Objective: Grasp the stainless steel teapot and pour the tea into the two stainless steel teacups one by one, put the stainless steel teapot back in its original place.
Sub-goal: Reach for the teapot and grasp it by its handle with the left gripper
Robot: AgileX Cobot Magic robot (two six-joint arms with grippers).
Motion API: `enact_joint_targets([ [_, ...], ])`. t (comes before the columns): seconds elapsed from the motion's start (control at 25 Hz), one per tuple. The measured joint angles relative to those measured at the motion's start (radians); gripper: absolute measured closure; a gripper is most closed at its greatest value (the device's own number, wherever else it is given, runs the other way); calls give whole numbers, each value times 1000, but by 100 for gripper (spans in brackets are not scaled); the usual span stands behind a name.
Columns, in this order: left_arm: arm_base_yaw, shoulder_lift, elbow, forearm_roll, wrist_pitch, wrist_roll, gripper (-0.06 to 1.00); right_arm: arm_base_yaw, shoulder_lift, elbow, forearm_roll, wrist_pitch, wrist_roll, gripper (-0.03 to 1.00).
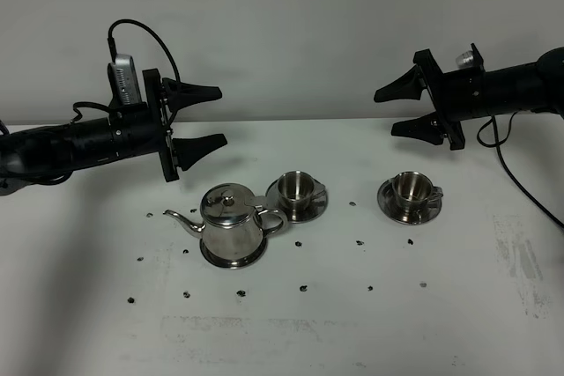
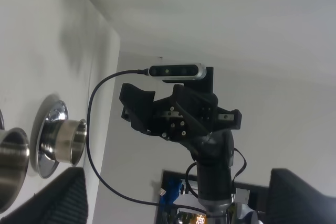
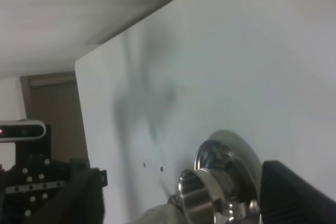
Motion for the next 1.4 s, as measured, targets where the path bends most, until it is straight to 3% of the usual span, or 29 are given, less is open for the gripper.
enact_joint_targets([
  [0.24,0,0,0,0,0,4,24,0,0,0,0,0,-1,37],
  [0.32,0,0,0,0,0,46,24,0,0,0,0,-1,-22,37],
  [0.56,0,-4,0,0,46,390,25,0,1,-66,1,-13,-214,38],
  [0.76,0,-73,0,50,31,644,30,-1,1,-171,-12,-20,-388,39],
  [0.88,0,-134,0,151,-54,756,33,-1,1,-204,-62,-44,-442,39],
  [1.04,0,-185,0,305,-216,799,34,-1,1,-208,-154,-96,-453,39],
  [1.2,0,-218,0,487,-290,791,34,-1,1,-209,-291,-131,-436,39],
  [1.4,0,-265,0,744,-321,704,34,3,-29,-209,-519,-145,-422,39],
])
